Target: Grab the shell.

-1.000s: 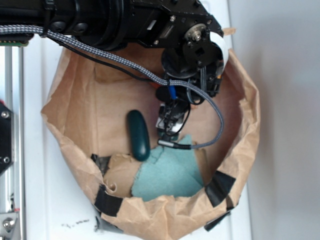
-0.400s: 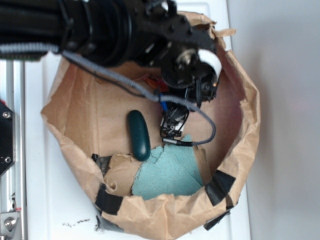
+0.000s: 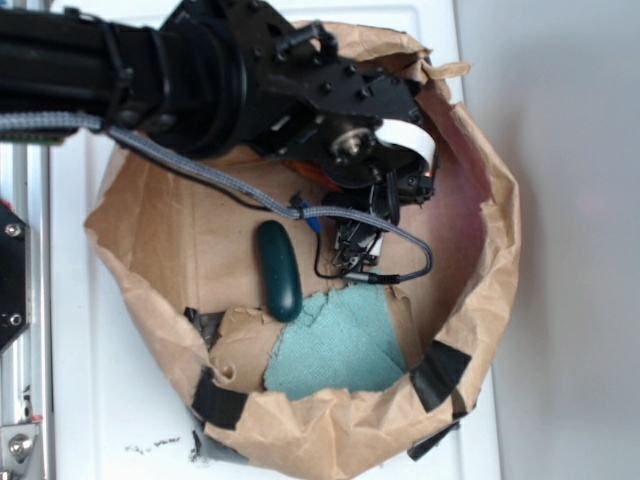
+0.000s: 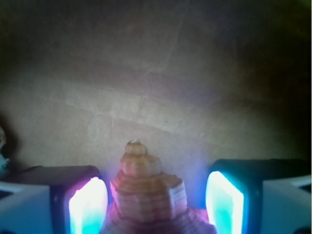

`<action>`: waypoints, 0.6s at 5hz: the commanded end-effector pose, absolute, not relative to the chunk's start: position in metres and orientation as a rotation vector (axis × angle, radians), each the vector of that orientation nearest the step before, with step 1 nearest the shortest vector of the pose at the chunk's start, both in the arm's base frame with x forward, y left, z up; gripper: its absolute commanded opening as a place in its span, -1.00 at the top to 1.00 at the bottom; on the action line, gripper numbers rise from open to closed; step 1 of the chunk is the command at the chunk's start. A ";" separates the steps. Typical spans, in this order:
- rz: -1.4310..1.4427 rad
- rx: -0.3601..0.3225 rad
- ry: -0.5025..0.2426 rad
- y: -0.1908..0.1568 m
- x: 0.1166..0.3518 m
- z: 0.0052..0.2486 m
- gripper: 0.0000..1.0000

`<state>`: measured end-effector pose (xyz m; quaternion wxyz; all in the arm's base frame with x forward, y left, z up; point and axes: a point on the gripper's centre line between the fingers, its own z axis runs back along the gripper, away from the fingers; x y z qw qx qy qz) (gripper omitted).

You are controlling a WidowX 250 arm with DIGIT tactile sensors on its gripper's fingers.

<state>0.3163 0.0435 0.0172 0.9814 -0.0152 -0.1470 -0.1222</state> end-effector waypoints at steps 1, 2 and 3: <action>-0.243 -0.139 -0.290 0.029 0.312 0.072 1.00; -0.246 -0.226 -0.237 0.022 0.303 0.122 1.00; -0.258 -0.247 -0.210 0.023 0.298 0.141 1.00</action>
